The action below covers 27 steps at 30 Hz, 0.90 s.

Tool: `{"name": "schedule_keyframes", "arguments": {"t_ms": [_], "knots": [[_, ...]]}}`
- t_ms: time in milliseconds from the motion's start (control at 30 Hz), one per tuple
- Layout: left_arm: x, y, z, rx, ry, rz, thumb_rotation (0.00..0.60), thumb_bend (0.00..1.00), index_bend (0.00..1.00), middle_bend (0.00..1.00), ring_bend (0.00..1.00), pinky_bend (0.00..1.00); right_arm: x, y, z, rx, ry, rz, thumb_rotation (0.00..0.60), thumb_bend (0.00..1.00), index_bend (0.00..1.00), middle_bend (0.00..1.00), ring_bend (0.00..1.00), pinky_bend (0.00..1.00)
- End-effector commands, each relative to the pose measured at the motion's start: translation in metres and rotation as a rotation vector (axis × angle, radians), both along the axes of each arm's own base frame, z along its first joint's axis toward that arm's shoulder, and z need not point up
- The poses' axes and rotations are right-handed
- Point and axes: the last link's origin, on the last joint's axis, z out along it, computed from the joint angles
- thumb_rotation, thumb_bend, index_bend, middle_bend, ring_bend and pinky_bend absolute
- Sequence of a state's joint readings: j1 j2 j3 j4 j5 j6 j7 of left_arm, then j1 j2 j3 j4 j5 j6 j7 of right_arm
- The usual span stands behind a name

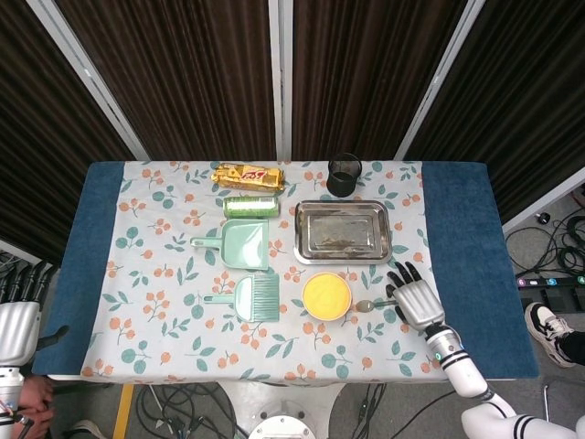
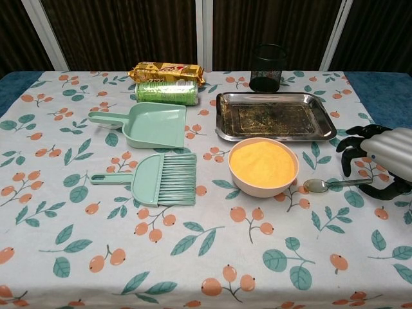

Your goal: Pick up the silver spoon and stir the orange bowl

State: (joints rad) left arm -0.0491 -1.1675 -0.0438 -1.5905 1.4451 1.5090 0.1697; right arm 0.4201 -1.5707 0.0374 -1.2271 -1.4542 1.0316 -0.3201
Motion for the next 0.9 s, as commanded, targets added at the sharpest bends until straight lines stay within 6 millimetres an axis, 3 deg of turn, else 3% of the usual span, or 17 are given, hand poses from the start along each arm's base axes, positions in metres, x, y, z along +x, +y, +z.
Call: {"name": "schedule_keyframes", "arguments": {"t_ms": [33, 700, 900], "knots": [[-0.001, 0.0, 0.0, 0.001, -0.002, 0.002, 0.6, 0.0, 0.15, 0.16, 0.09, 0.08, 0.001, 0.0, -0.001, 0.0, 0.001, 0.0, 0.6, 0.31, 0.45, 0.18, 0.0, 0.06], [-0.008, -0.004, 0.0, 0.004, -0.016, 0.015, 0.6, 0.0, 0.15, 0.16, 0.09, 0.08, 0.003, -0.001, -0.01, -0.006, 0.012, -0.002, 0.6, 0.31, 0.49, 0.18, 0.0, 0.06], [-0.009, -0.005, 0.0, 0.007, -0.021, 0.015, 0.6, 0.0, 0.15, 0.16, 0.09, 0.08, 0.004, -0.001, -0.013, -0.005, 0.016, 0.003, 0.6, 0.36, 0.53, 0.19, 0.0, 0.06]]}}
